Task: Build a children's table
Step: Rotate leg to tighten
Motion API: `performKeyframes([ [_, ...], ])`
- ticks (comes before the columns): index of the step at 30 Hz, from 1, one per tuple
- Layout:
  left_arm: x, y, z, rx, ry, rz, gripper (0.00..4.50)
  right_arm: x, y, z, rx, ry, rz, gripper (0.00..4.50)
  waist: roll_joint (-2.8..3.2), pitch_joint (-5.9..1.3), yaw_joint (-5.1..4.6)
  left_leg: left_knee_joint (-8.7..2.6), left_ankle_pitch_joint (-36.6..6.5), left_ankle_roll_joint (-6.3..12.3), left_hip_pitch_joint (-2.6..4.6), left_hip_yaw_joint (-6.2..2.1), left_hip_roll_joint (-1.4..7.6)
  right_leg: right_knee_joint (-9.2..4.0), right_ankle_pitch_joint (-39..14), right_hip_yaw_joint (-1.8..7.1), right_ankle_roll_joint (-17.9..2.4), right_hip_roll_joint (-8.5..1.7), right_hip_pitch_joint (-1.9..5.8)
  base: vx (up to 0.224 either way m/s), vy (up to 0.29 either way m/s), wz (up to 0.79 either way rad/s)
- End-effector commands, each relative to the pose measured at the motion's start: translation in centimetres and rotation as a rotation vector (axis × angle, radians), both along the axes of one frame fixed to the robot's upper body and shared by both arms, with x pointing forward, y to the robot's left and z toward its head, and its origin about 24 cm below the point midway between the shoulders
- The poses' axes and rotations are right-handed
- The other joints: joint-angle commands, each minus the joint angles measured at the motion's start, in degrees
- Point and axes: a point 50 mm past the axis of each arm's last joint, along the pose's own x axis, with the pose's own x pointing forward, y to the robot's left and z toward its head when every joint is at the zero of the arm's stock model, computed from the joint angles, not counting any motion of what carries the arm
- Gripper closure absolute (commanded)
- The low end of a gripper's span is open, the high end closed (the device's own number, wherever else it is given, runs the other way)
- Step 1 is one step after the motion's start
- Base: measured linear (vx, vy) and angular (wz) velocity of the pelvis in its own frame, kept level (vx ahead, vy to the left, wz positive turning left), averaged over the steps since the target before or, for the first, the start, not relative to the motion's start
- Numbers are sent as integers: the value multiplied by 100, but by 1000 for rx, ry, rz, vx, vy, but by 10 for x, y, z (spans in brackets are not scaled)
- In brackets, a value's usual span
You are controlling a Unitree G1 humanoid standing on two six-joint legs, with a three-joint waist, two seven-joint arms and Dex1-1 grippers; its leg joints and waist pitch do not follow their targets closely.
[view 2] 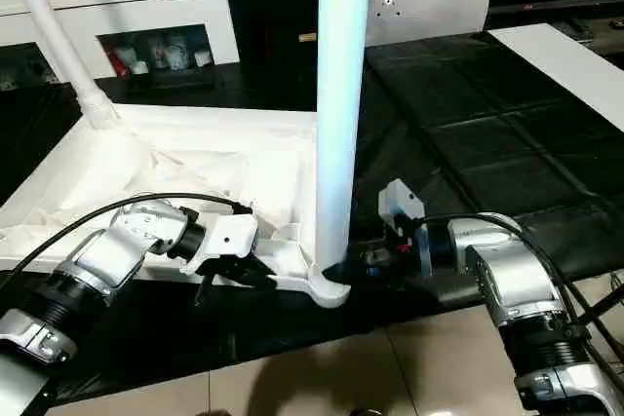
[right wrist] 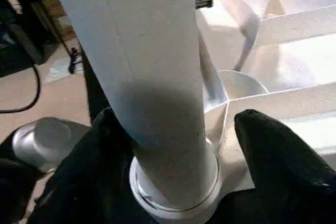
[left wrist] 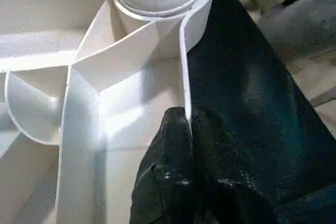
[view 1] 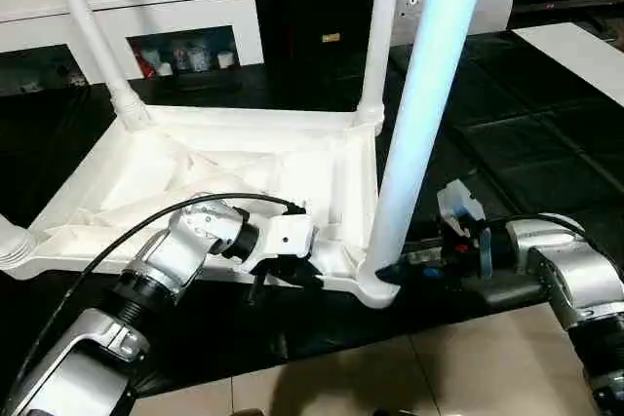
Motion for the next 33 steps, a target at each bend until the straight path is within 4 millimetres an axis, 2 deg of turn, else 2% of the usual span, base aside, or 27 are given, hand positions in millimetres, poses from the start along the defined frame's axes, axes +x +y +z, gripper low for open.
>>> performKeyframes([
  [1, -3, -11, 7, -1, -21, -114, 450, 2, 4, 7, 7, -29, 26, 148, -98, -426, -9, -418, -291, 687, -20, -31, 311, -294, -1684, 376, -809, -336, 414, 0, 0, 0],
  [4, -3, -13, 7, -2, -21, -126, 450, 2, 5, 5, 6, -25, 37, 179, -105, -418, 1, -424, -335, 635, -15, -29, 306, -322, -1875, 372, -725, -331, 409, 0, 0, 0],
  [7, -4, -14, 7, -3, -20, -131, 450, 1, 7, 4, 8, -14, 50, 193, -112, -422, 11, -421, -308, 639, -20, -27, 307, -319, -1858, 374, -711, -331, 409, 0, 0, 0],
  [9, -4, -15, 6, -2, -17, -133, 450, 0, 8, 3, 11, -5, 60, 221, -107, -424, 19, -419, -266, 650, -23, -30, 310, -315, -1811, 373, -712, -329, 406, 0, 0, 0],
  [16, -5, -13, 5, -10, 5, -116, 450, -2, 10, 0, 20, 20, 77, 253, -118, -426, 30, -417, -260, 647, -22, -27, 304, -319, -1866, 370, -685, -330, 406, 0, 0, 0],
  [19, -4, -15, 6, -43, 24, -64, 450, -2, 13, 0, 51, 25, 40, 257, -101, -422, 23, -421, -266, 630, -19, -24, 306, -326, -1872, 369, -689, -323, 405, 0, 0, 0],
  [21, -1, -21, 8, -78, 27, 37, 450, 9, 20, -3, 42, 15, -136, 257, -89, -398, -9, -439, -366, 544, -20, -28, 300, -344, -2023, 361, -659, -320, 410, 0, 0, 0],
  [23, 1, -26, 9, -102, 24, 82, 450, 14, 25, -4, 42, -3, -209, 258, -103, -361, -81, -456, -631, 383, -1, -23, 259, -424, -2472, 335, -515, -313, 402, 0, 0, 0],
  [24, 1, -26, 9, -102, 24, 82, 450, 14, 25, -4, 42, -3, -209, 258, -118, -344, -132, -449, -793, 294, 2, -24, 217, -474, -2807, 301, -378, -315, 412, 0, 0, 0],
  [25, 2, -31, 10, -123, 26, 114, 450, 18, 29, -6, 36, -16, -270, 259, -117, -348, -152, -444, -845, 272, 8, -23, 203, -494, -2939, 289, -304, -313, 414, 0, 0, 0],
  [26, 3, -38, 11, -154, 23, 162, 450, 25, 35, -9, 12, -30, -371, 259, -112, -327, -262, -434, -936, 207, 9, -29, 186, -540, -3144, 258, -173, -294, 395, 0, 0, 0],
  [27, 5, -41, 12, -167, 16, 181, 450, 27, 37, -11, 1, -34, -408, 259, -106, -328, -296, -436, -973, 184, 4, -44, 181, -554, -3201, 235, -141, -294, 403, 0, 0, 0],
  [28, 8, -49, 13, -195, -2, 225, 450, 33, 41, -13, -20, -35, -493, 259, -108, -340, -385, -431, -975, 154, -13, -60, 181, -559, -3160, 216, -98, -291, 417, 0, 0, 0],
  [29, 10, -55, 14, -213, -11, 260, 450, 37, 44, -15, -33, -34, -562, 259, -111, -349, -433, -430, -969, 151, -28, -71, 174, -555, -3111, 202, -93, -289, 426, 0, 0, 0],
  [31, 14, -63, 16, -241, -22, 306, 450, 44, 49, -17, -41, -19, -677, 260, -95, -371, -589, -418, -955, 204, -55, -87, 160, -551, -2944, 193, -138, -289, 438, 0, 0, 0],
  [33, 17, -69, 18, -264, -35, 346, 450, 48, 54, -17, -28, -14, -734, 261, -104, -390, -674, -409, -864, 302, -79, -86, 148, -538, -2755, 210, -207, -293, 443, 0, 0, 0],
])
